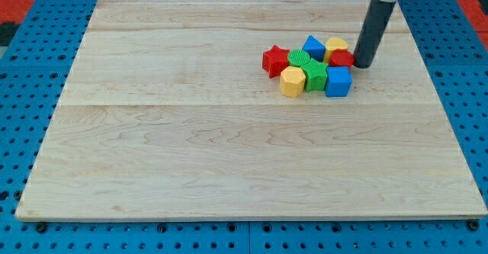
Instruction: Push the yellow heart into the blue triangle
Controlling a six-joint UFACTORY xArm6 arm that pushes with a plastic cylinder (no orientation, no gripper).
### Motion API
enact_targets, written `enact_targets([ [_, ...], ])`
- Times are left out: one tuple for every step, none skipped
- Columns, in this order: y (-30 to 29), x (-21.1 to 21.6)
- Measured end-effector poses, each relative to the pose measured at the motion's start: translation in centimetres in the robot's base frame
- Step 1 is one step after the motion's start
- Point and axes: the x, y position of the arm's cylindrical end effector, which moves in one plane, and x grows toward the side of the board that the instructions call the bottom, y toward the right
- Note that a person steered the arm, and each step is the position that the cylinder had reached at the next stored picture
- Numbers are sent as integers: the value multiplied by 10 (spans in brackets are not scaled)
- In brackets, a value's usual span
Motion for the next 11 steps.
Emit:
enact_targets([
  [-9,-7],
  [11,-27],
  [4,-33],
  [-22,-30],
  [-34,-30],
  [-31,-28],
  [-22,-47],
  [-21,-59],
  [-21,-59],
  [-21,-59],
  [-21,-62],
])
